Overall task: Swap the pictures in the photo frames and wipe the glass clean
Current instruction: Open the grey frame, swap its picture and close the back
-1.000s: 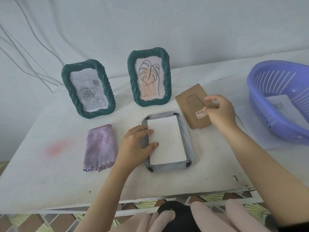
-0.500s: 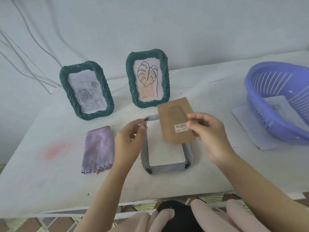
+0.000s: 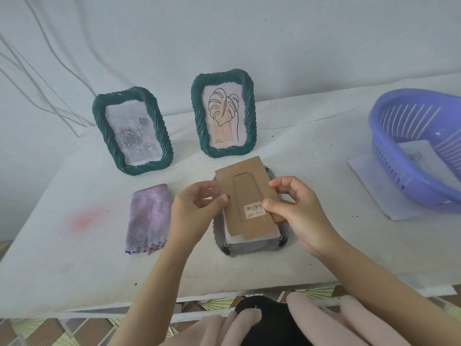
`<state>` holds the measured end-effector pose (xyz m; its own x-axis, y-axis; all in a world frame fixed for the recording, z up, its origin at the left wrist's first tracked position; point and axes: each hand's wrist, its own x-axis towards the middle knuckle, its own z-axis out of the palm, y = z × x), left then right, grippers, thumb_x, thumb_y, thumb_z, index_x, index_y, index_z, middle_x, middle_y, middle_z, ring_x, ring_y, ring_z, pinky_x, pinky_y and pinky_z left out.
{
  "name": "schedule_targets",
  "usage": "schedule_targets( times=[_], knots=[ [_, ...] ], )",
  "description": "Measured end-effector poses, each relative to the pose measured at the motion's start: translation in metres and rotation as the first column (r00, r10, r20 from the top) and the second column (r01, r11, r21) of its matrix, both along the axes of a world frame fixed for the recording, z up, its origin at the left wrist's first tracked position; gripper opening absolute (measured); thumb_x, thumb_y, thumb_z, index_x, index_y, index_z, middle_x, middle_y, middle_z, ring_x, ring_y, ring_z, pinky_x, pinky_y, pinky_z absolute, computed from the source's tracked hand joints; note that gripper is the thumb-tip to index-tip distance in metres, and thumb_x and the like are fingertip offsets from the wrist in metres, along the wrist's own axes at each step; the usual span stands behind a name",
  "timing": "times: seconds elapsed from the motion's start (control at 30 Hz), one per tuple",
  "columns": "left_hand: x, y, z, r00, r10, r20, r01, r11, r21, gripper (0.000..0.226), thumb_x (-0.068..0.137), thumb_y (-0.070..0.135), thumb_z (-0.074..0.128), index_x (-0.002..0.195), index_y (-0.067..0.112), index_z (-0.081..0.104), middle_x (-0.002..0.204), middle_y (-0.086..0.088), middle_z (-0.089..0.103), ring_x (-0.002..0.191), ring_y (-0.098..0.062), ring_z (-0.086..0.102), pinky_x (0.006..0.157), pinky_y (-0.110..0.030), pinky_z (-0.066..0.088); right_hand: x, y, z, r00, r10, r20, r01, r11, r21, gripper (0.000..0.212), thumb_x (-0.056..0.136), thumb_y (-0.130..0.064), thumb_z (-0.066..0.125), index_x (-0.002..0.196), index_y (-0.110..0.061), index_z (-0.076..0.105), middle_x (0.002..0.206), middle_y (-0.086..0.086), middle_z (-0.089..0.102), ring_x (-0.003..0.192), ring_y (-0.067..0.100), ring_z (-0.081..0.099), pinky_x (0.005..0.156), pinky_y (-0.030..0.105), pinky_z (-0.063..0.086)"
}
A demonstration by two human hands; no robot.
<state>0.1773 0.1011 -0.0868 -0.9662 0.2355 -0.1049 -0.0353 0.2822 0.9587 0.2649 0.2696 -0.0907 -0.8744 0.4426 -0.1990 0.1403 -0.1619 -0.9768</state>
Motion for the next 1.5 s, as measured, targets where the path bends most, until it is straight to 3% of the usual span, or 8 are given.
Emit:
schedule_targets(
  times=[0.17,0.33,0.5,0.63,0.9,1.03,1.17,1.5],
  knots=[
    [-0.001,0.0,0.003,0.999,-0.024,0.03,0.023,0.999,0.046,0.031,0.07,-0.003,0.076,0.089,0.018,0.066,0.093,0.001,0.068,0.065,-0.003,0.062,0.064,-0.012,0.051,-0.001,0.005,-0.001,0.999,0.029,0.024,-0.032,0.989,0.142,0.03,0.072,-0.011,0.076,0.09,-0.032,0.062,0.102,-0.002,0.064,0.09,0.021,0.066,0.08,0.036,0.053],
    [-0.002,0.002,0.002,0.998,-0.055,0.034,0.055,0.998,0.007,0.029,0.071,-0.005,0.073,0.091,0.016,0.068,0.079,0.002,0.069,0.06,0.002,0.061,0.064,-0.01,0.05,-0.002,0.013,0.0,0.998,0.033,0.047,-0.051,0.893,0.447,0.018,0.077,-0.017,0.071,0.09,-0.026,0.062,0.083,-0.007,0.069,0.059,0.0,0.054,0.064,0.012,0.045],
    [-0.004,0.002,-0.004,0.998,-0.06,0.022,0.061,0.997,-0.054,0.034,0.072,0.0,0.074,0.099,0.021,0.069,0.074,0.002,0.07,0.066,-0.003,0.063,0.074,-0.018,0.053,-0.003,0.015,-0.008,0.995,0.05,0.089,-0.093,0.796,0.598,0.022,0.076,-0.018,0.073,0.095,-0.023,0.064,0.08,-0.005,0.069,0.063,0.004,0.057,0.061,0.005,0.042],
    [-0.001,0.005,-0.006,0.996,-0.085,-0.041,0.079,0.986,-0.144,0.036,0.075,0.011,0.075,0.109,0.019,0.068,0.067,0.005,0.064,0.057,0.008,0.054,0.062,-0.005,0.043,-0.003,0.013,-0.011,0.992,0.062,0.11,-0.121,0.723,0.68,0.024,0.077,-0.018,0.073,0.1,-0.019,0.065,0.082,-0.004,0.067,0.064,0.0,0.056,0.06,0.002,0.04],
    [0.004,0.011,-0.007,0.979,-0.151,-0.135,0.096,0.934,-0.345,0.054,0.069,0.019,0.08,0.12,0.015,0.062,0.074,0.007,0.06,0.065,-0.003,0.054,0.062,-0.003,0.041,-0.005,0.012,-0.012,0.987,0.082,0.142,-0.162,0.602,0.781,0.027,0.076,-0.019,0.073,0.102,-0.014,0.066,0.083,-0.004,0.061,0.064,0.002,0.049,0.059,0.004,0.033],
    [0.009,0.013,-0.005,0.933,-0.248,-0.26,0.089,0.86,-0.502,0.04,0.07,0.034,0.072,0.102,0.011,0.07,0.084,-0.006,0.066,0.083,-0.02,0.058,0.077,-0.031,0.048,-0.005,0.013,-0.008,0.981,0.085,0.176,-0.193,0.563,0.804,0.028,0.076,-0.018,0.072,0.103,-0.015,0.066,0.07,-0.013,0.047,0.068,0.01,0.048,0.058,0.004,0.029],
    [0.013,0.014,-0.003,0.884,-0.28,-0.375,0.008,0.81,-0.587,0.037,0.071,0.028,0.075,0.106,0.016,0.069,0.1,-0.007,0.069,0.109,-0.028,0.05,0.089,-0.03,0.037,-0.004,0.015,-0.004,0.976,0.113,0.188,-0.218,0.578,0.787,0.03,0.076,-0.016,0.072,0.106,-0.017,0.065,0.068,-0.016,0.046,0.064,0.004,0.047,0.057,0.005,0.034],
    [0.006,0.002,-0.013,0.937,-0.279,-0.211,0.146,0.86,-0.49,0.057,0.071,0.037,0.073,0.125,0.025,0.057,0.125,-0.007,0.059,0.125,-0.021,0.045,0.103,-0.04,0.038,-0.005,0.02,-0.008,0.966,0.142,0.214,-0.255,0.636,0.728,0.039,0.076,-0.018,0.073,0.113,-0.026,0.062,0.071,-0.009,0.053,0.061,0.0,0.049,0.056,0.005,0.033]
  ],
)
